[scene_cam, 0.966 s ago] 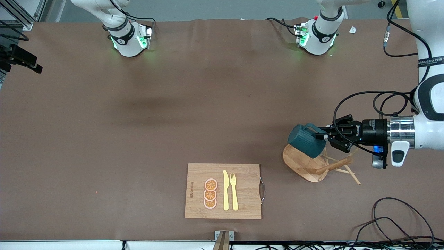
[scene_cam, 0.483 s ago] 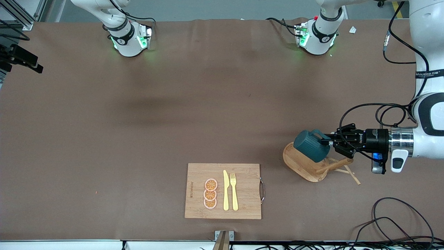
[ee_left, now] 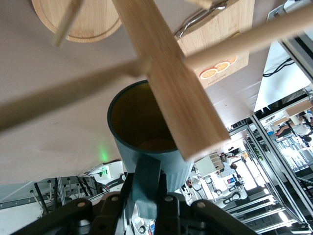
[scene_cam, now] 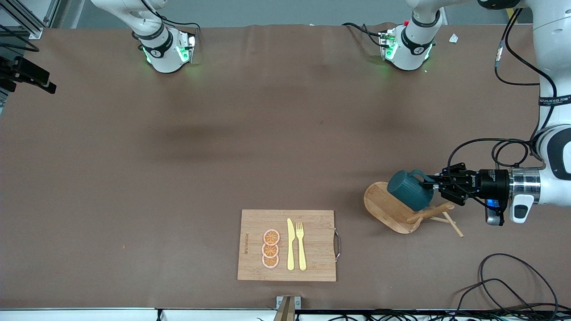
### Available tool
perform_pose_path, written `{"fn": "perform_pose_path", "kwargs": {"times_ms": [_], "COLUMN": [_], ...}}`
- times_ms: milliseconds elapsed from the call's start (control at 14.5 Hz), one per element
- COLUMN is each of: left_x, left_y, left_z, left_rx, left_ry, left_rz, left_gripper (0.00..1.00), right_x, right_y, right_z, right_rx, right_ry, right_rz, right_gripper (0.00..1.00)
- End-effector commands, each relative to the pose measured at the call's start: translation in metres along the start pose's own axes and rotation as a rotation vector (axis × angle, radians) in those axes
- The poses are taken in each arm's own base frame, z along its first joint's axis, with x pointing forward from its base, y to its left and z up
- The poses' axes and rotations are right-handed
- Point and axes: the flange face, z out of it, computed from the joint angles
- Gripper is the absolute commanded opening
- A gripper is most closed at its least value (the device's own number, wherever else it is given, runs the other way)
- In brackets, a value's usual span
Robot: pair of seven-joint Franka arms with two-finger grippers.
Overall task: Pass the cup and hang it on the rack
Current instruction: 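Carry the mug with the left gripper to the wooden rack, then hang the mug handle on a rack peg and open the left gripper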
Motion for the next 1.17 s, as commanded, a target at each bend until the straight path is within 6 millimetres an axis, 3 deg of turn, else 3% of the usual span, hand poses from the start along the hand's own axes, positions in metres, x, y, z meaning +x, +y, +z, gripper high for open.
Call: {"fn": "perform_pose_path", "kwargs": {"times_ms": [0,414,828,1103], "left_x": [0.007,0.022,0.016,0.003], "left_y": [-0.006,-0.017,-0.012,-0.005], "left_z": [-0.010,-0.017,-0.016,-0.018], "left_rx": [-0.026,-0.051,-0.048,-0.043], "left_ry": [-0.030,-0.044,-0.040,-0.030], "left_rz": [0.010,0.021,0.021,0.012], "left_gripper": [0.01,0.06,0.43,0.52], "right_x": [-0.009,-0.009,-0.010,-0.009], "right_y": [0.001,0.001,0.002,0.003], "right_z": [-0.002,-0.001,0.000,0.000], "right_rx": [0.015,0.015,0.015,0.015], "right_ry": [0.001,-0.003,-0.006,-0.008], "right_rz": [-0.009,-0.011,-0.009,-0.009], "right_gripper": [1.00,1.00,1.00,1.00]}}
